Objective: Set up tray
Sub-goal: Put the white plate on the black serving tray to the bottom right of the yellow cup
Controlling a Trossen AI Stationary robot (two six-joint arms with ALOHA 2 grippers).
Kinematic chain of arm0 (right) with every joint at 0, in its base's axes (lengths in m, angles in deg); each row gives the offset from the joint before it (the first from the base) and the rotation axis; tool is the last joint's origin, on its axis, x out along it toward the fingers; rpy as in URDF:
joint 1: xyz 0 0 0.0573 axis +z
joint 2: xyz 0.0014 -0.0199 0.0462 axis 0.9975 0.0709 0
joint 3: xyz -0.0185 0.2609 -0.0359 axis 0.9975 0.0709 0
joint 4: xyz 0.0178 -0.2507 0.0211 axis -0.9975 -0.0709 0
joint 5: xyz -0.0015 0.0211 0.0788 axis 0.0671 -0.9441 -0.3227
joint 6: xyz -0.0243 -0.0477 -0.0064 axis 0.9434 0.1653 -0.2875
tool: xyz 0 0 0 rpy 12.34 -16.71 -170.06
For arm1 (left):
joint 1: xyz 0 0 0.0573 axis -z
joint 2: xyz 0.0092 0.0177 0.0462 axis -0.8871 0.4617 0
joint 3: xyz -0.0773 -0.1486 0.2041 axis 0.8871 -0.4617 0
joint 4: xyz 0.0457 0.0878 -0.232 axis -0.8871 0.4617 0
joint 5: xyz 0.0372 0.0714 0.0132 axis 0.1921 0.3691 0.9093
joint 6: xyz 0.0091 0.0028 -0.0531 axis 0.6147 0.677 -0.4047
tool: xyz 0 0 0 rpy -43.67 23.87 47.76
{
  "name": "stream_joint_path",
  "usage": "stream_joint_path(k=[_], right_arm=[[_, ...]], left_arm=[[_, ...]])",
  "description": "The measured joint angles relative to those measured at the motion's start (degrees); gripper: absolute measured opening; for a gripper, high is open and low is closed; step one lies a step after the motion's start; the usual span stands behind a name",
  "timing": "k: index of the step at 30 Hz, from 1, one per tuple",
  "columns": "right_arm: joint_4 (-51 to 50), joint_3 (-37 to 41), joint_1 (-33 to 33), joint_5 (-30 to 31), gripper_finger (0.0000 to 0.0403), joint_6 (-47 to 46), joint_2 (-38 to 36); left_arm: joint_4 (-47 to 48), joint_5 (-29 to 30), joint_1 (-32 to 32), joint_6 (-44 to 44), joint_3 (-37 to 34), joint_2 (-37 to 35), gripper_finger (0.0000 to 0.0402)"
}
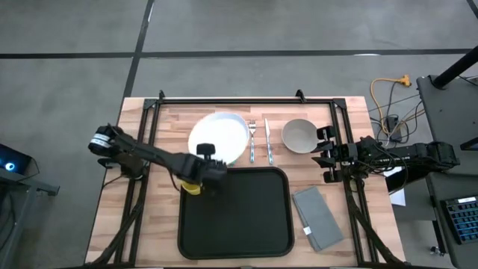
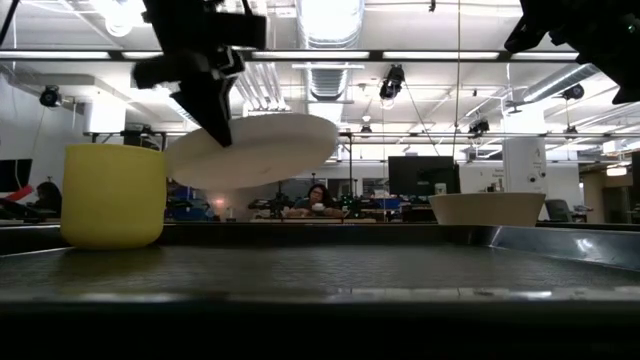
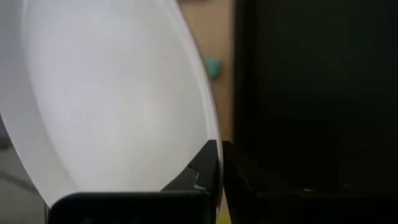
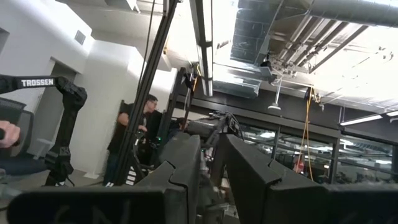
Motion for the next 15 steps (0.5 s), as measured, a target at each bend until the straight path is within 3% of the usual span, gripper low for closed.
stream_joint_path(k=[15], right_arm=[[0.0,0.0,0.0,0.0,0.0068,0.1,0.0]], left_arm=[[-5.7,-1.2,6.6,6.4,8.8,5.2,0.0]])
